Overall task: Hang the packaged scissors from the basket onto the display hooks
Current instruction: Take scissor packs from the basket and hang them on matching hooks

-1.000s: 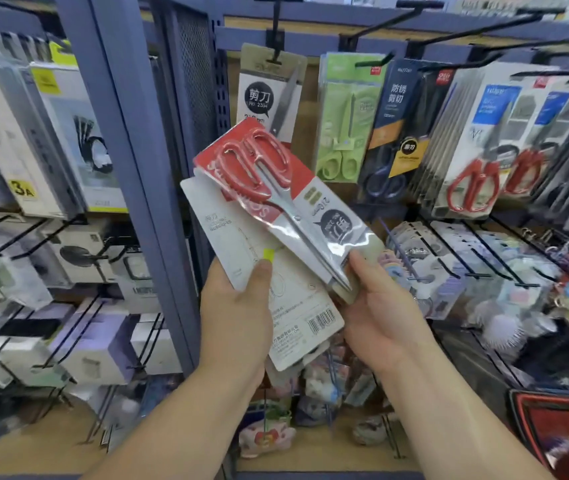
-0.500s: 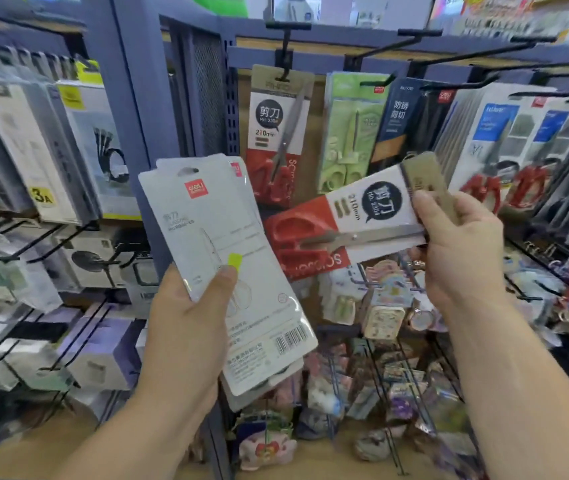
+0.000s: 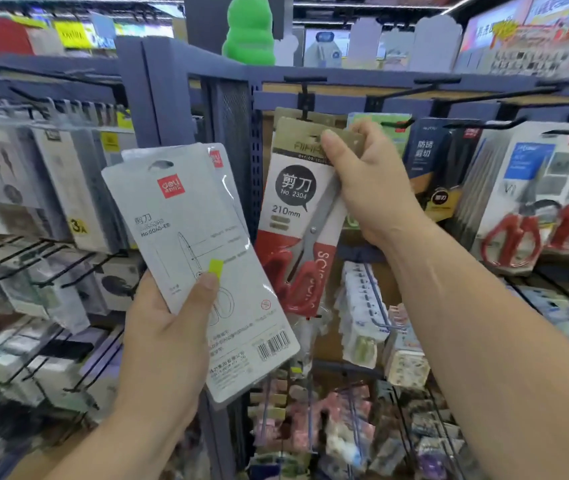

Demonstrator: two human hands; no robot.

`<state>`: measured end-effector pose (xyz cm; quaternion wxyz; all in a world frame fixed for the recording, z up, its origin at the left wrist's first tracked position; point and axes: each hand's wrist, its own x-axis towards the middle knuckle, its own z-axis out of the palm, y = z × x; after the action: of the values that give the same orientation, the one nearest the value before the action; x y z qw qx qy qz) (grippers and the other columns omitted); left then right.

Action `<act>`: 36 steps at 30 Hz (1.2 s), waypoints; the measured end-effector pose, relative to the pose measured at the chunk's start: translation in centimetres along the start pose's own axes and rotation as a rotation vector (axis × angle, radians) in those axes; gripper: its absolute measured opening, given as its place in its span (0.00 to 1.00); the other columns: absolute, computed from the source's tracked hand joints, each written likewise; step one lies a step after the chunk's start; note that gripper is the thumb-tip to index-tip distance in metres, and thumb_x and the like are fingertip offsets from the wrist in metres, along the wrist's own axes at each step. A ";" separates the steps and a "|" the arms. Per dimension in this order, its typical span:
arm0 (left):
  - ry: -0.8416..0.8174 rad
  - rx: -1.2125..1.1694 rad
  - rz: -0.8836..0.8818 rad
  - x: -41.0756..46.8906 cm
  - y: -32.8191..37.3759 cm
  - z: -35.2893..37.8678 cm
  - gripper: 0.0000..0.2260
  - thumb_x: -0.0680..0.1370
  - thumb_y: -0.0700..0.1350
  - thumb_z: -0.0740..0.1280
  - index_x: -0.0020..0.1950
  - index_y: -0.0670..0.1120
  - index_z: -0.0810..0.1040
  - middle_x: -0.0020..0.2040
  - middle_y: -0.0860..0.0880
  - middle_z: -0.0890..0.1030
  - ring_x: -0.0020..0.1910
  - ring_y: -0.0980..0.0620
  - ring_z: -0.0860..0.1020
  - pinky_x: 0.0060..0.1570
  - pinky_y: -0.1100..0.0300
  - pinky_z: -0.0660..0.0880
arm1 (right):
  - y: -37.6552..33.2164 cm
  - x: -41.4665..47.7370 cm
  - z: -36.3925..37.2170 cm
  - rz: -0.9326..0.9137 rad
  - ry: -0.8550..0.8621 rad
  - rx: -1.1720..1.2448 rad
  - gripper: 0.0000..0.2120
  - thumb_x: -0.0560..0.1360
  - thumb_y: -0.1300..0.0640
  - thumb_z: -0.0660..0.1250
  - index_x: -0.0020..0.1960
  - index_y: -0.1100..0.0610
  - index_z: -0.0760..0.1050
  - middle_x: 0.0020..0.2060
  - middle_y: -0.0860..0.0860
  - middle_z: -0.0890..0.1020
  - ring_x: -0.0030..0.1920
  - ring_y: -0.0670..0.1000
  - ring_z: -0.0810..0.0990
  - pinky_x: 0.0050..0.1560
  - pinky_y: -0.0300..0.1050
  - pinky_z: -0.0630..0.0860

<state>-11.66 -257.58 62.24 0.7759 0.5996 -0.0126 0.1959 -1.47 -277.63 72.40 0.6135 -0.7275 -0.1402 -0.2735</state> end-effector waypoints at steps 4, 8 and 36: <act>0.017 -0.013 0.003 0.5 -0.3 0.9 0.12 0.83 0.43 0.66 0.63 0.56 0.80 0.58 0.58 0.87 0.56 0.56 0.86 0.50 0.54 0.83 | 0.2 2.8 0.9 -0.047 -0.011 0.002 0.12 0.84 0.52 0.65 0.43 0.50 0.67 0.38 0.47 0.75 0.42 0.50 0.76 0.45 0.49 0.74; 0.049 -0.016 0.012 0.6 -1.2 2.1 0.16 0.76 0.49 0.68 0.63 0.55 0.81 0.59 0.56 0.87 0.58 0.52 0.86 0.57 0.47 0.80 | 0.3 4.5 1.3 -0.086 -0.029 -0.017 0.12 0.85 0.52 0.63 0.43 0.49 0.67 0.39 0.47 0.75 0.43 0.49 0.76 0.46 0.50 0.74; 0.054 -0.093 -0.004 2.3 -4.0 5.5 0.18 0.73 0.48 0.68 0.63 0.54 0.80 0.59 0.57 0.87 0.58 0.55 0.86 0.49 0.62 0.83 | 10.2 6.3 2.6 0.247 0.129 -0.072 0.11 0.81 0.47 0.70 0.43 0.52 0.79 0.36 0.47 0.81 0.38 0.51 0.79 0.43 0.53 0.78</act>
<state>-7.11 -262.91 60.69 0.8035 0.5573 0.0002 0.2095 9.71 -278.03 67.41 0.6238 -0.7416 -0.0002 -0.2469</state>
